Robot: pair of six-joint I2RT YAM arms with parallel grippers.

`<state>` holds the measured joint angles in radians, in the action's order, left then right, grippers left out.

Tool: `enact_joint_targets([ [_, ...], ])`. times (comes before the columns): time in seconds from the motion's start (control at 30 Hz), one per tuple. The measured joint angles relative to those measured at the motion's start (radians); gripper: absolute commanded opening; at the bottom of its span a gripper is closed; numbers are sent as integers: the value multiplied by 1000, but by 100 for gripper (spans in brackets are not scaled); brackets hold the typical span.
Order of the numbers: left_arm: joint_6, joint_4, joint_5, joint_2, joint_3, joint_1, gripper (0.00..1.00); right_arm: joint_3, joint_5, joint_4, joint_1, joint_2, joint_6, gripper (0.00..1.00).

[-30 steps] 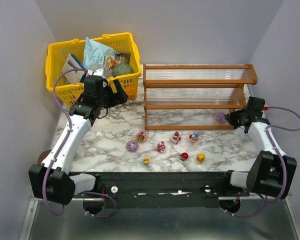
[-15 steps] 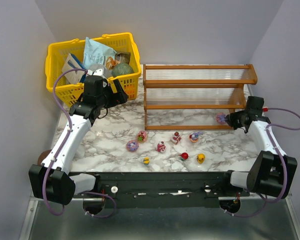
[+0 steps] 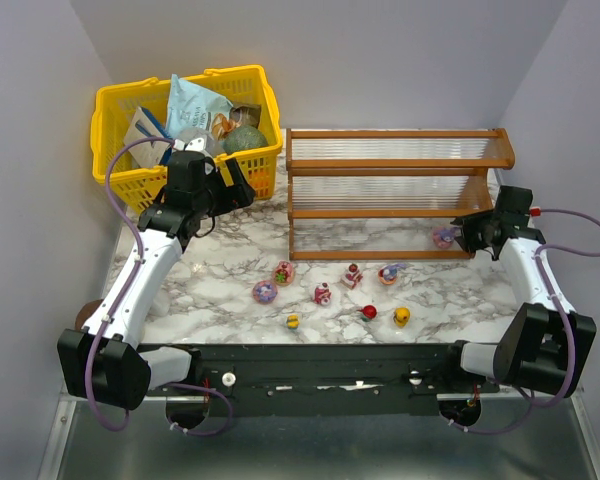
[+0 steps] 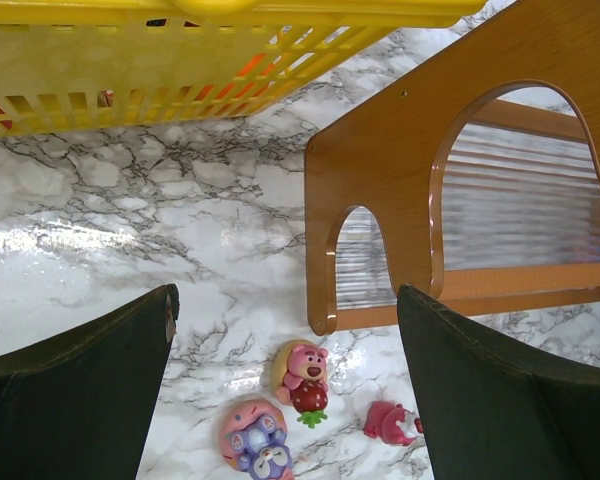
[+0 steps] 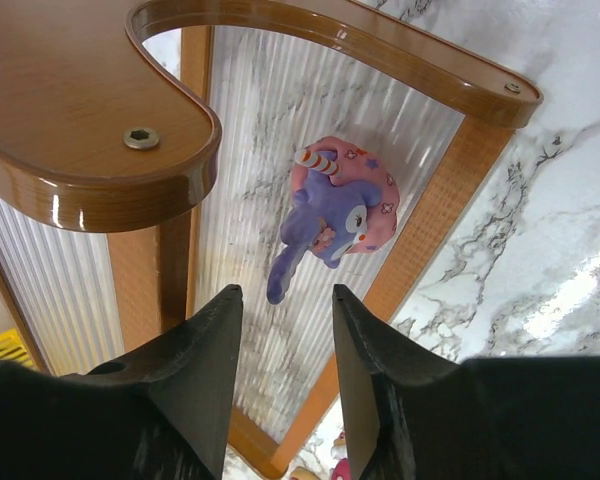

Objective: Place and organize the plastic toys onto the shelf

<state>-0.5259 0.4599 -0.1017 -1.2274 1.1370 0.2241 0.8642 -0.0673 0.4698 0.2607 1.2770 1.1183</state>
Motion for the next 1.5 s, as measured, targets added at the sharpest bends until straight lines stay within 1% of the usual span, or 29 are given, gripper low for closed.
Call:
enact_joint_targets([
  [0.13,0,0,0,0,0,0,99,0,-8,7,0,-7,-2,55],
  [0.27,0,2,0,0,0,-1,99,0,-26,35,0,-52,-20,64],
  [0.47,-2,6,0,0,0,-1,99,-11,-114,51,-2,-190,-82,66],
  [0.57,-11,6,-4,0,0,-1,99,-15,-163,55,-23,-237,-124,62],
  [0.63,-23,4,-14,-1,0,-1,99,-28,-190,66,-60,-262,-144,61],
  [0.73,-33,-10,-34,-4,-7,-1,99,-67,-214,94,-157,-298,-146,61],
  [0.83,-45,-16,-56,-10,-26,-1,99,-118,-212,124,-283,-339,-111,61],
  [0.9,-50,-16,-68,-15,-35,-1,99,-142,-209,138,-344,-367,-78,57],
  [0.97,-53,-16,-78,-19,-40,-1,99,-161,-200,141,-387,-389,-46,51],
  [1.07,-57,-18,-91,-20,-40,-1,99,-168,-185,143,-433,-386,-6,46],
  [1.17,-62,-21,-100,-20,-40,-1,99,-169,-164,145,-470,-368,32,43],
  [1.3,-66,-26,-109,-20,-40,-1,99,-169,-132,156,-510,-348,75,43],
  [1.5,-66,-26,-112,-20,-42,-1,99,-170,-92,169,-530,-340,121,41],
])
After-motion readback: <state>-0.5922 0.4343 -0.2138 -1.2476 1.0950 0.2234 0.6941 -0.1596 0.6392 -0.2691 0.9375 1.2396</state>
